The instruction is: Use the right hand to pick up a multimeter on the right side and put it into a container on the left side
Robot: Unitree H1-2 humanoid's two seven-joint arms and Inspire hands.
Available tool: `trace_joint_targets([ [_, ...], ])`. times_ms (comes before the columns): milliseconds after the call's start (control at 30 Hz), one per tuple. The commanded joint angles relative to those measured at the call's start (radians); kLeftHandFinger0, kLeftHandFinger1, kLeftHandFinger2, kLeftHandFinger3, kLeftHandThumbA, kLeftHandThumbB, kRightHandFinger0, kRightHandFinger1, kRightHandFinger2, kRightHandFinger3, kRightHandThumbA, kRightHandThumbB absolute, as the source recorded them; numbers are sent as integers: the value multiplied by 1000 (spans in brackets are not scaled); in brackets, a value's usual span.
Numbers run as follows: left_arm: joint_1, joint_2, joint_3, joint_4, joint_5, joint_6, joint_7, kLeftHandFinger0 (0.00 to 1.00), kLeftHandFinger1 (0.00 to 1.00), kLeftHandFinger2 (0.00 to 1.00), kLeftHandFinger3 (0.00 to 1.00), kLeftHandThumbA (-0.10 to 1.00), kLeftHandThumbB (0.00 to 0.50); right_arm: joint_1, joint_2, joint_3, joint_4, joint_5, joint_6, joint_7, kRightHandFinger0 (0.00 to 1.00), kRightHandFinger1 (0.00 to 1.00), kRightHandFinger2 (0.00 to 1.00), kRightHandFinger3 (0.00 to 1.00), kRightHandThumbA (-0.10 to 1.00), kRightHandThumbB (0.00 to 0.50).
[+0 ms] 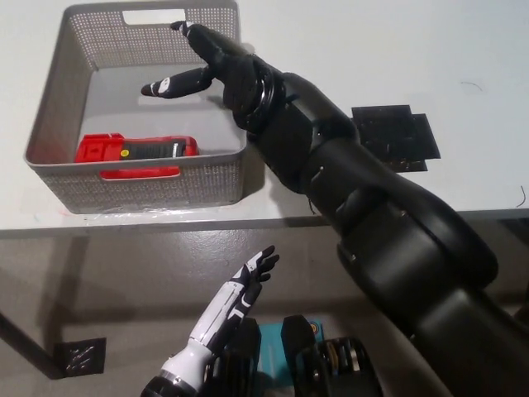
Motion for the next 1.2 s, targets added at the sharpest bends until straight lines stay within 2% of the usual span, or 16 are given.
trace_joint_targets([
  [0, -14, -4, -6, -30, 20, -1, -4, 1000, 1000, 1000, 1000, 1000, 500, -68, -34, -27, -37, 12, -29, 19, 1000, 1000, 1000, 1000, 987, 500],
  [67, -13, -4, -7, -33, 11, 1, -12, 1000, 1000, 1000, 1000, 1000, 500, -76, -70, -73, -58, 48, -68, 24, 1000, 1000, 1000, 1000, 989, 465],
  [100, -13, -3, -6, -34, 10, 3, -13, 1000, 1000, 1000, 1000, 1000, 499, -79, -81, -82, -63, 48, -73, 24, 1000, 1000, 1000, 1000, 1000, 493],
  [133, -14, -2, -5, -32, 12, 0, -11, 1000, 1000, 1000, 1000, 1000, 493, -76, -102, -100, -77, 57, -103, 19, 1000, 1000, 1000, 1000, 1000, 468],
  [233, -7, 2, -3, -41, 7, 5, -14, 1000, 1000, 1000, 1000, 1000, 496, -48, -176, -215, -157, 146, -180, 35, 1000, 1000, 1000, 1000, 954, 488],
  [300, 2, 6, -2, -53, 9, 18, -14, 1000, 1000, 1000, 1000, 1000, 500, -12, -212, -270, -246, 182, -170, 89, 1000, 1000, 1000, 1000, 994, 489],
  [333, 1, 9, 1, -54, 12, 16, -11, 1000, 1000, 1000, 1000, 1000, 500, 23, -227, -322, -321, 235, -169, 132, 1000, 1000, 1000, 1000, 941, 445],
  [433, 8, 11, 8, -48, -5, 0, -10, 1000, 1000, 1000, 1000, 1000, 469, 252, -277, -375, -785, 314, -58, 216, 1000, 1000, 1000, 1000, 1000, 450],
  [500, 13, 11, 11, -30, -8, -18, -5, 1000, 1000, 1000, 1000, 1000, 474, 392, -280, -393, -1036, 376, 5, 239, 1000, 1000, 1000, 1000, 1000, 432],
  [567, 14, 7, 15, -23, 1, -20, 7, 1000, 1000, 1000, 1000, 1000, 480, 481, -281, -403, -1185, 422, 46, 250, 1000, 1000, 1000, 1000, 1000, 458],
  [633, 19, 6, 21, -21, -2, -18, 14, 1000, 1000, 1000, 1000, 1000, 495, 636, -294, -389, -1402, 469, 44, 257, 1000, 1000, 1000, 1000, 1000, 375],
  [667, 20, 5, 24, -11, -12, -26, 13, 1000, 1000, 1000, 1000, 1000, 491, 703, -295, -382, -1483, 486, 36, 256, 1000, 1000, 1000, 1000, 1000, 372],
  [733, 24, -2, 32, -7, -20, -28, 22, 1000, 1000, 1000, 1000, 1000, 500, 858, -290, -352, -1649, 493, 4, 232, 1000, 1000, 1000, 1000, 1000, 339],
  [900, 23, 5, 41, 6, -9, -39, 35, 1000, 1000, 1000, 1000, 1000, 487, 1168, -275, -282, -1829, 456, -121, 191, 1000, 1000, 1000, 1000, 1000, 396],
  [1000, 30, -1, 41, 15, -11, -50, 39, 1000, 1000, 1000, 1000, 1000, 482, 1347, -260, -243, -1795, 380, -288, 161, 1000, 1000, 1000, 1000, 1000, 346],
  [1167, 37, -3, 43, 10, -4, -44, 47, 1000, 1000, 1000, 1000, 1000, 489, 1541, -215, -190, -1690, 337, -425, 140, 1000, 1000, 1000, 1000, 1000, 364],
])
